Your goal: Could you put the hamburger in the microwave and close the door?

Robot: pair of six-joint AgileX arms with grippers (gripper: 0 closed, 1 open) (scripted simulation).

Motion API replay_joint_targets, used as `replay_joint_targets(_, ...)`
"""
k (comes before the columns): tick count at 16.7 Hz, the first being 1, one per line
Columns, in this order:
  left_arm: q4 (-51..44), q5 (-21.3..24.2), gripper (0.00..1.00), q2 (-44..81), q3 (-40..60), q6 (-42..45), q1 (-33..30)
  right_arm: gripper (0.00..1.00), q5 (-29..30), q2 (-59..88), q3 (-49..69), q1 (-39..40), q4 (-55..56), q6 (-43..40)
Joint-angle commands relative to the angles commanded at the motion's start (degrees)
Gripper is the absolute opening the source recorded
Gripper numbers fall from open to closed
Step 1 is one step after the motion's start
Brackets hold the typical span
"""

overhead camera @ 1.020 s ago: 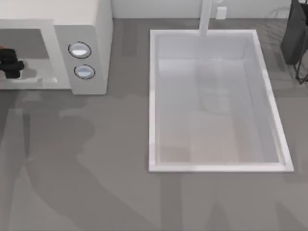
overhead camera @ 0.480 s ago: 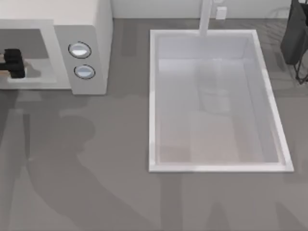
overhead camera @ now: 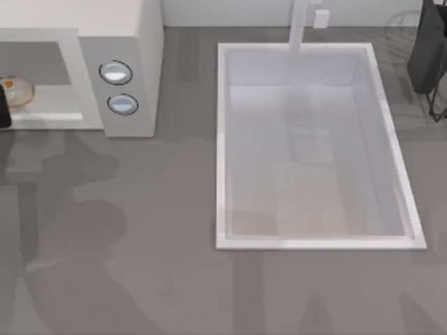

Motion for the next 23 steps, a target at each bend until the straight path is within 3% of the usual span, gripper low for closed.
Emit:
replay_joint_targets(6,1.37,6.61,1.00,-19.57,-24.95,3.37,6.37,1.00,0.00,0.00,0.00,0.00,0.00,0.00)
replay_joint_targets(10,2.37,10.02,1.00,-28.04,-33.63,5.14,8.97,1.00,0.00,0.00,0.00,0.00,0.00,0.00)
replay_joint_targets(18,0.21,10.29,1.00,-29.79,-33.01,5.25,9.00,1.00,0.00,0.00,0.00,0.00,0.00,0.00)
replay_joint_targets(23,-15.67,10.36,1.00,-37.68,-26.82,5.19,8.99,1.00,0.00,0.00,0.00,0.00,0.00,0.00)
